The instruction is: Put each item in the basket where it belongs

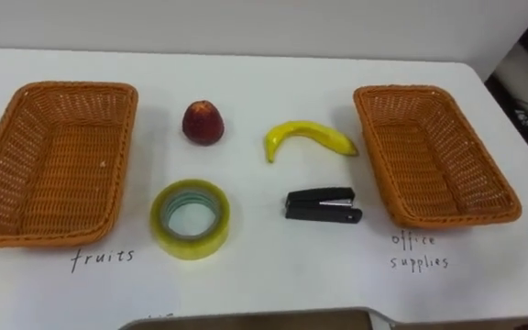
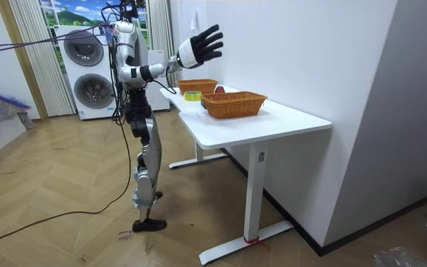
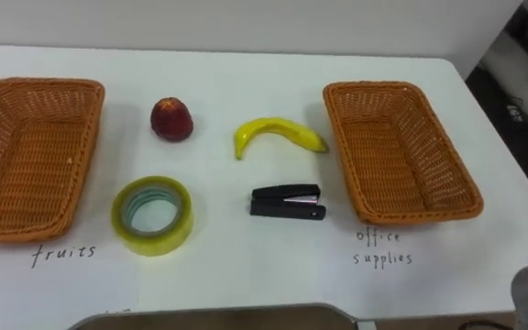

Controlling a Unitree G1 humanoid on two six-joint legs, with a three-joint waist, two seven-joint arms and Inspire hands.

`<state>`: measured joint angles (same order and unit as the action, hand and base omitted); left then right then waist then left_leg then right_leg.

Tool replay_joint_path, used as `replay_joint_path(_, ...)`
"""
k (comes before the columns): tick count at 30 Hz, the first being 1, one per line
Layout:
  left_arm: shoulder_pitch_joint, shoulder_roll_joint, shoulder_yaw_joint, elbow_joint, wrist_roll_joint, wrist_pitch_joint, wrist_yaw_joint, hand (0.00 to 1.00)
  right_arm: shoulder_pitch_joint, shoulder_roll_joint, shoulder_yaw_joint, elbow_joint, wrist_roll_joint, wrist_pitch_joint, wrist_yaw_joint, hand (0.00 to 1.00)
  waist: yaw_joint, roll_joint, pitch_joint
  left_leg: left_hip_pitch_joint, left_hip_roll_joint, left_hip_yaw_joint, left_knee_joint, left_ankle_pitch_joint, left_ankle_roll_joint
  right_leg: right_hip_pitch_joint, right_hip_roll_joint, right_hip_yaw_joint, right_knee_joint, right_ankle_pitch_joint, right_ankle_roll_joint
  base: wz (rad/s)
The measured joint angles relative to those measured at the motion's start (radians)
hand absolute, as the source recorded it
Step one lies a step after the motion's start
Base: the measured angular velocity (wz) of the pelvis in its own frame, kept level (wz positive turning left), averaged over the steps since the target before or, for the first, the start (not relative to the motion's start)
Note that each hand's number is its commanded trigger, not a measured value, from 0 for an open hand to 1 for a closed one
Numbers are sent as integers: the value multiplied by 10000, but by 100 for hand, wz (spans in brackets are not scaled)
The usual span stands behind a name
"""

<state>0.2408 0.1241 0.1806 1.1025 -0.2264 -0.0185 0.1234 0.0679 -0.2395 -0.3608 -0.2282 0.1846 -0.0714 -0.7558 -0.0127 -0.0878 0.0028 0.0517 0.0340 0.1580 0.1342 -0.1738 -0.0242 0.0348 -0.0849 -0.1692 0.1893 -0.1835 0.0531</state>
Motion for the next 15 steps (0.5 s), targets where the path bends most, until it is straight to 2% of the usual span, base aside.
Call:
replay_joint_path(1, -13, -33, 0, 6, 52, 0, -10, 0, -69, -2, 69, -101, -57, 3, 105, 0, 18, 51, -3, -5, 0, -5, 1, 0, 0, -1, 0, -7, 3, 2, -2, 4)
replay_joint_path(3, -26, -159, 3, 90, 49, -8, -57, 0, -358, -4, 274, -350, -457, 4, 441, 0, 22, 178, -59, -31, 0, -79, 8, 4, 0, 11, -9, -110, 4, 3, -3, 9)
replay_joint_path(5, -26, -168, -3, 156, 20, -31, -84, 0, -623, -6, 273, -354, -759, 17, 674, 0, -2, 181, -60, -44, 1, -191, 11, 7, -3, 46, -9, -247, -5, 3, -3, 16)
replay_joint_path(8, -17, -135, -12, 179, -10, -95, -95, 0, -939, -30, 269, -513, -810, 84, 1074, 0, -79, 125, -29, -42, 4, -287, 13, 9, -5, 115, -13, -372, -28, 2, -3, 11)
replay_joint_path(11, -16, -16, 66, 266, -9, -202, -188, 0, -961, -30, 268, -838, -821, 84, 1636, 0, -72, -29, 32, -30, 4, -288, 19, 8, -5, 136, -12, -347, -41, 2, -2, 1)
replay_joint_path(13, -15, 69, 116, 268, 5, -208, -254, 0, -961, -30, 271, -1082, -902, 87, 2049, 0, -76, -101, 18, -62, 4, -256, 20, 7, -4, 97, -14, -344, -40, 2, -3, -3)
replay_joint_path(15, -11, 126, 113, 247, 34, -207, -267, 0, -960, -36, 368, -1319, -1150, 96, 2591, 0, -56, -164, -29, -98, 8, -215, 19, 7, -4, 19, -14, -316, -22, 3, -5, -6)
